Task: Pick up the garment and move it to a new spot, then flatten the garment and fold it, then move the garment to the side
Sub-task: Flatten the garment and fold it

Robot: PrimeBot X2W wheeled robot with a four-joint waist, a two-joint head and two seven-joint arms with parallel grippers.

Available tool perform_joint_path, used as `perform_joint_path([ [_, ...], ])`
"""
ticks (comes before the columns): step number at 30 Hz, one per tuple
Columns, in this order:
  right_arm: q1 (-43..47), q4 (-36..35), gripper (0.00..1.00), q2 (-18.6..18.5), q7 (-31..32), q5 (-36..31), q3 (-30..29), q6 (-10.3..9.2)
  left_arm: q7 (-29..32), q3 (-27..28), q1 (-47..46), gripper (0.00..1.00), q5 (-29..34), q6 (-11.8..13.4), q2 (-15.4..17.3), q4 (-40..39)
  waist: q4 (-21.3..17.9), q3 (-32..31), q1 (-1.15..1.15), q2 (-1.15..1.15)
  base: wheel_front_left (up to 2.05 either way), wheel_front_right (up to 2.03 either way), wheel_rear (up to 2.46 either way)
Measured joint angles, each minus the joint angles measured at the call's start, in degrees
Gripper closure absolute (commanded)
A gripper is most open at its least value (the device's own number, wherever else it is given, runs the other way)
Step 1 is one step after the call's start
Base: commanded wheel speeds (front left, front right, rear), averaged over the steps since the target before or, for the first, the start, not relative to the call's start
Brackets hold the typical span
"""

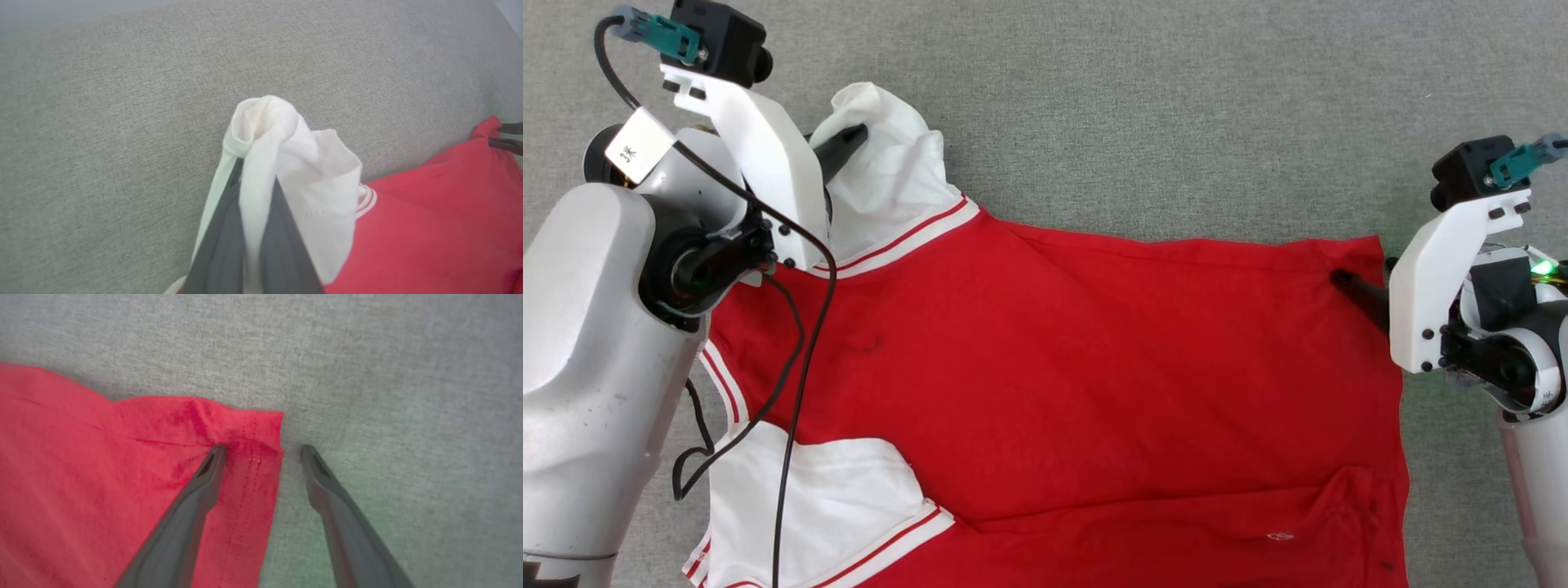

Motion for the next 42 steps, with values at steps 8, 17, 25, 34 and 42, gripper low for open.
perform_joint_path([
  [8,-0.2,-0.1,1.0,0.6,-0.7,1.8,-1.9,0.04,-3.8,-1.1,0.5,1.0,-0.6,-0.3,0.6,0.2,0.5,-1.6,0.0,0.0,0.0,0.0,0.0],
  [17,5.6,-7.3,1.0,0.7,-5.0,0.9,-7.3,0.03,-10.1,-1.8,7.0,1.0,-0.2,-0.3,1.9,-2.1,1.3,-6.1,0.0,0.0,0.0,0.0,0.0],
  [25,17.3,-11.2,1.0,4.0,-9.3,0.3,-10.0,0.03,-13.9,-2.3,22.6,1.0,0.5,3.8,4.8,-8.7,2.2,-11.5,0.0,0.0,0.0,0.0,0.0],
  [34,27.4,-12.2,1.0,6.4,-12.8,1.3,-12.4,0.03,-15.4,-2.3,36.9,1.0,-1.5,9.9,5.1,-13.1,3.4,-16.2,-0.01,0.0,0.0,0.0,0.0],
  [42,34.3,-12.7,1.0,9.2,-14.0,1.9,-14.8,0.03,-17.6,-2.4,44.0,1.0,-3.5,11.3,4.1,-13.7,4.0,-17.9,-0.01,0.0,0.0,0.0,0.0],
])
